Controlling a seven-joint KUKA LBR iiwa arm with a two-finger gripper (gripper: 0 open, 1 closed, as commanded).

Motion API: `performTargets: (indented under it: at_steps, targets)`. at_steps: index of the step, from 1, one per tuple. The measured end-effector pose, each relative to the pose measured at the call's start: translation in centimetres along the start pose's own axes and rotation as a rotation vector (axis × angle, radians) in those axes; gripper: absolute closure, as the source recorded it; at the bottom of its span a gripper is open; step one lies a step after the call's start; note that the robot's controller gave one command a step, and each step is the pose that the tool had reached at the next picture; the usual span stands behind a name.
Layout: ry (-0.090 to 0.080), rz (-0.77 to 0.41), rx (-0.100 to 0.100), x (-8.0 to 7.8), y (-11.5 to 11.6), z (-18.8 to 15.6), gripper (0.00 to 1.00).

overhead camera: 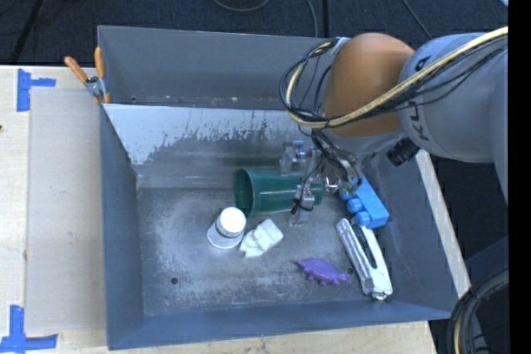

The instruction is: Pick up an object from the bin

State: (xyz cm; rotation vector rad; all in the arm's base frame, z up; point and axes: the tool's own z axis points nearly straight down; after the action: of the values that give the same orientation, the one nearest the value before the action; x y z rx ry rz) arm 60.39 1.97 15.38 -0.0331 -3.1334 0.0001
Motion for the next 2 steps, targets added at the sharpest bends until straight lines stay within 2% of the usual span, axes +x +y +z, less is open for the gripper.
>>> performTargets:
  at_steps: [1,2]
  targets:
    - [-0.010,0.013,-0.001,-1.2,-0.7,0.0,0.00]
    - [-0.026,0.026,-0.002,-1.6,-1.0,6.5,0.00]
